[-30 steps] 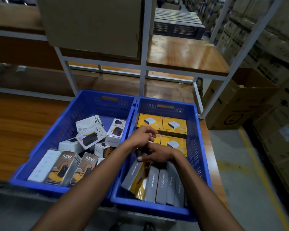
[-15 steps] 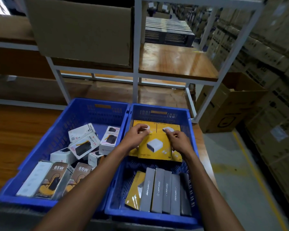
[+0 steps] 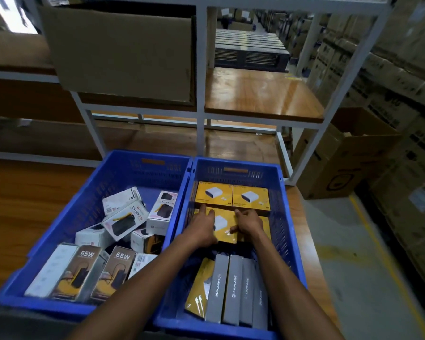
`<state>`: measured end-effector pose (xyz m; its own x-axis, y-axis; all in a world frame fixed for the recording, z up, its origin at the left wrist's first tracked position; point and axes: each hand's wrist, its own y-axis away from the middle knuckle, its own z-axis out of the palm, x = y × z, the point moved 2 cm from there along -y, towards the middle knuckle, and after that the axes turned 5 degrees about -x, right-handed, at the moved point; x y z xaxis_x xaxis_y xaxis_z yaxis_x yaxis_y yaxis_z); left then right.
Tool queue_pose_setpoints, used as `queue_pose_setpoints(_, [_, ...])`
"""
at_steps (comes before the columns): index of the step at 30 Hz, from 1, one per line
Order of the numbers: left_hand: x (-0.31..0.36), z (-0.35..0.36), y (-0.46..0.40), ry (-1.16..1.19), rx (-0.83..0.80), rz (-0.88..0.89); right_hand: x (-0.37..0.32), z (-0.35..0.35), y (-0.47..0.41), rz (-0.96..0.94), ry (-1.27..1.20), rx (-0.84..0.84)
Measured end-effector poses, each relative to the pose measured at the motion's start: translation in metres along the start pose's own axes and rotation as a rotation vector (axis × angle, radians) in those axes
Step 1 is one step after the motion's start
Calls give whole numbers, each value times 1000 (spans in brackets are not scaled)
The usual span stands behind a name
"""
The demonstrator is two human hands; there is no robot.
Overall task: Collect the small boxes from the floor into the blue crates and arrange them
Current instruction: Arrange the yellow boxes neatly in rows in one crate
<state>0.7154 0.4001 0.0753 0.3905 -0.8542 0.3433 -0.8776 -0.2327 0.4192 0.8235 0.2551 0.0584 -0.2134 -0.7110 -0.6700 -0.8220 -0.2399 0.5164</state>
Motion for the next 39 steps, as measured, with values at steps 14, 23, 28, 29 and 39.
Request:
queue_pose_setpoints(14, [1,0,1,-119,23,49,-5,17,-7,-92,163,-120])
queue_pose_setpoints(23, [10,-6,12,48,-129,56,31,12,-36,-39,116,-177])
queue_pose_setpoints(28, [22,-15,30,288,-408,120,17,-7,21,-143,193,-293])
queue_pose_setpoints(29, [22,-16,33,286,-456,140,16,-10,33,-146,161,-335])
queue_pose_setpoints(39, [15,-15,40,411,-654,117,23,-18,80,-208,78,-549])
